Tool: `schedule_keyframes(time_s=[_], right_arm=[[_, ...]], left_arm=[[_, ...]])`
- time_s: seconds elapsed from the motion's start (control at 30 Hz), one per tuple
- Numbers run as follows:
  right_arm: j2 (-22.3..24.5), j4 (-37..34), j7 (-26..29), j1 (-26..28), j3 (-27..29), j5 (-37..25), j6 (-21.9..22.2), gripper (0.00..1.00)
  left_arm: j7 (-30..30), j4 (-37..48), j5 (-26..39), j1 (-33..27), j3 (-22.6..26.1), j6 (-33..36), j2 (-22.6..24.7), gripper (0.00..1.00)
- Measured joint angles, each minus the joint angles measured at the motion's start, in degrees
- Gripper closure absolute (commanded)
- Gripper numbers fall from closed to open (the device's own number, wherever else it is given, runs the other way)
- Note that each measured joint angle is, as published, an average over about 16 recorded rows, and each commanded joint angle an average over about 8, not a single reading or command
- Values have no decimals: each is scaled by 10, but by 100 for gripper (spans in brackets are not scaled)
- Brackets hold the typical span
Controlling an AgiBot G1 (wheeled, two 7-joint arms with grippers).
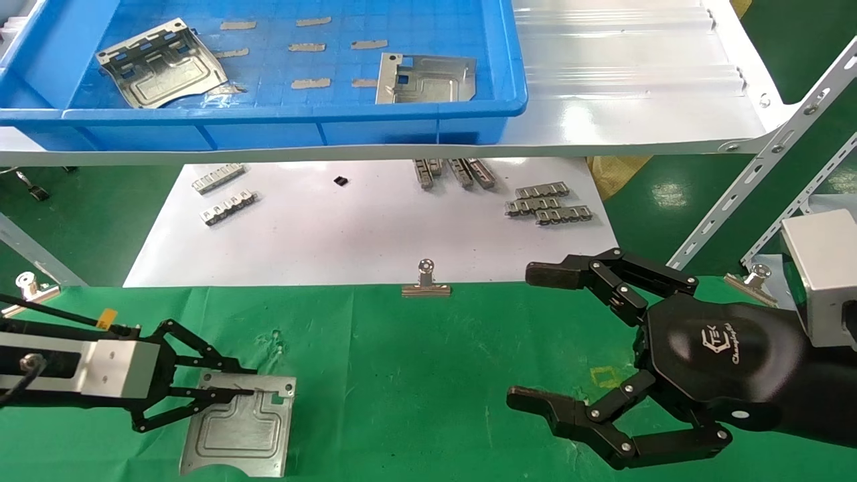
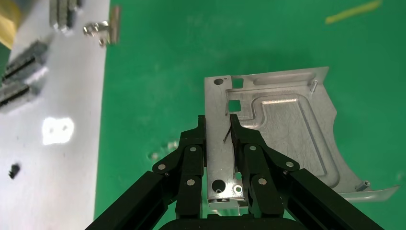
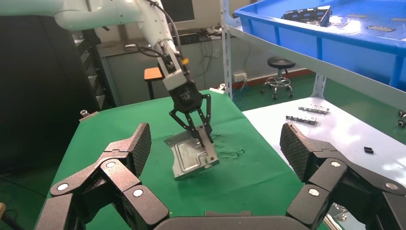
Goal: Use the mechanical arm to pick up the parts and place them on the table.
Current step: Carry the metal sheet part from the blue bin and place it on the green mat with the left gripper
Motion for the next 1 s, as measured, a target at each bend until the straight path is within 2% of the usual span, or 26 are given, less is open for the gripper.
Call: schedule_keyframes(time_s=[0.2,0.23,0.27,0.47,0.53,0.8,1.0], right_arm=[[0,0,0,0,0,0,0,0],[0,0,0,0,0,0,0,0],[0,0,0,0,0,0,0,0],[0,0,0,0,0,0,0,0],[0,0,0,0,0,0,0,0],[0,0,0,0,0,0,0,0],[0,0,0,0,0,0,0,0]], left_arm=[[47,64,17,-12,16,3,23,100],[53,73,18,-14,18,4,26,96],[59,82,19,-16,20,4,30,89],[84,131,20,-29,29,4,47,14],[90,147,20,-33,31,3,52,0],[109,199,14,-47,32,1,69,0],[99,220,-6,-53,24,6,72,0]])
